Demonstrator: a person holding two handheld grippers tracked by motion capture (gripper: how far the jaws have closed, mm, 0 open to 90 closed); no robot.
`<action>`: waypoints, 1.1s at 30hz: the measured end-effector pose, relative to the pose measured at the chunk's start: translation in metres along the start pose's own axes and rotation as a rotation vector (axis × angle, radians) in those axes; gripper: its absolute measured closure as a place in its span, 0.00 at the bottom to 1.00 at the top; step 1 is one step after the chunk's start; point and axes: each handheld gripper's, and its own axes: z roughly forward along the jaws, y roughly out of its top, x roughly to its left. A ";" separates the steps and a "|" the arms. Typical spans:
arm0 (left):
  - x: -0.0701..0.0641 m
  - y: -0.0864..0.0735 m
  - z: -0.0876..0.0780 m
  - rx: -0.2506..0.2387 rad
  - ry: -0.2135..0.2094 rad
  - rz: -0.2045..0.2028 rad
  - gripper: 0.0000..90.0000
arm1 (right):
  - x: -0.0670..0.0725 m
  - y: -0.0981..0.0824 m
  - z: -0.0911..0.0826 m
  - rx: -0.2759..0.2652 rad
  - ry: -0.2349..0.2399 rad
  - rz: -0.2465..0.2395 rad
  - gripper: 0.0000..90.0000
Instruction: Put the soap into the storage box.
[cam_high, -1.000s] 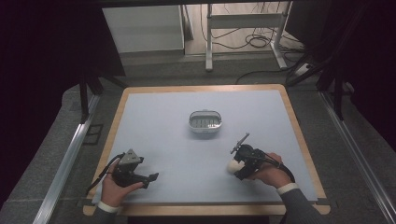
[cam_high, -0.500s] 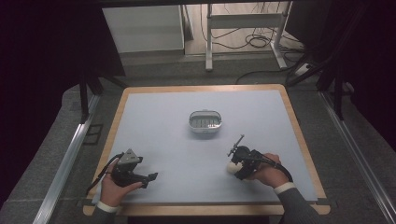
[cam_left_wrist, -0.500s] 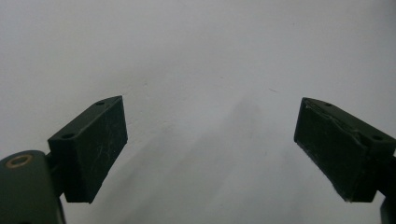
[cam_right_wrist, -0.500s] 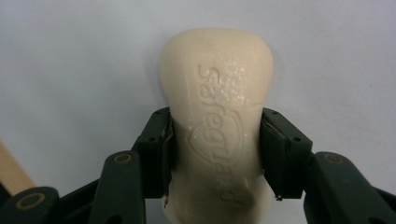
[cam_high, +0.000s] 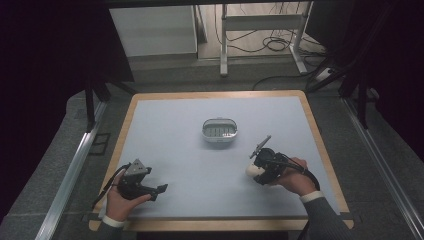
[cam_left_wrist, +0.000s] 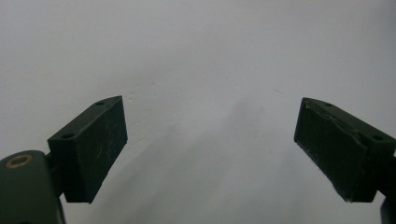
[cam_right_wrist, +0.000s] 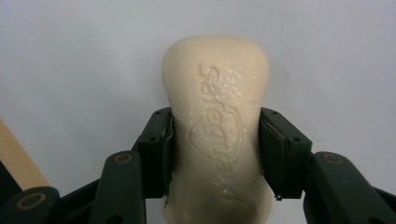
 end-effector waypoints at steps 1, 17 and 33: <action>0.000 0.000 0.000 0.000 0.000 0.000 0.11 | -0.003 0.001 -0.004 -0.020 0.002 0.003 0.55; 0.000 0.000 0.001 0.004 0.002 0.003 0.11 | -0.026 0.017 -0.021 -0.069 -0.024 0.023 0.55; 0.000 0.000 0.001 0.005 0.006 0.005 0.11 | -0.037 0.044 -0.023 -0.076 -0.028 -0.012 0.55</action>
